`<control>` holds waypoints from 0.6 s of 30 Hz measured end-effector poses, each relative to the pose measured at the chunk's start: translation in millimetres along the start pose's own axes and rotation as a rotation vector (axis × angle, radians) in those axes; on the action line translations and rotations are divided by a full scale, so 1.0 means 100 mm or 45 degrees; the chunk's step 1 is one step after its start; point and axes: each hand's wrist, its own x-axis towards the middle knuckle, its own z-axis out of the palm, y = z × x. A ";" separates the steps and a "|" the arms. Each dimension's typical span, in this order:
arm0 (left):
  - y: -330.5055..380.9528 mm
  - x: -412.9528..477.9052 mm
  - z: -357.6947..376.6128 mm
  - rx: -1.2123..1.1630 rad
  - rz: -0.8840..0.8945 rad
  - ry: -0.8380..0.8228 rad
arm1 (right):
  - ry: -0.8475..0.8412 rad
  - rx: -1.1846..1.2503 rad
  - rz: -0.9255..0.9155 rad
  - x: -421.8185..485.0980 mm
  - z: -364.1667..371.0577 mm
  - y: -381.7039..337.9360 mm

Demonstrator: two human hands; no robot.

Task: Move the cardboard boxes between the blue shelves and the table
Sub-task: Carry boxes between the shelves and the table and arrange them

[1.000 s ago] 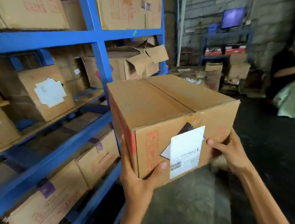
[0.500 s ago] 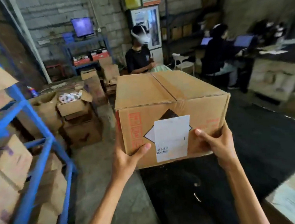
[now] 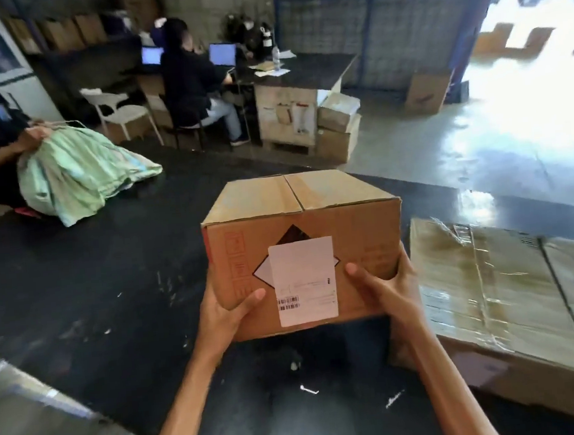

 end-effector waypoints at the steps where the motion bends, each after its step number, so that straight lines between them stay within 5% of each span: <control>1: -0.05 0.08 0.02 -0.016 -0.016 -0.063 | 0.051 -0.013 0.023 -0.03 -0.01 0.04; 9: -0.32 0.53 0.21 -0.059 -0.143 -0.373 | 0.399 -0.159 0.172 -0.21 -0.07 0.22; 18: -0.56 0.75 0.42 -0.078 -0.239 -0.453 | 0.495 -0.297 0.303 -0.16 -0.06 0.46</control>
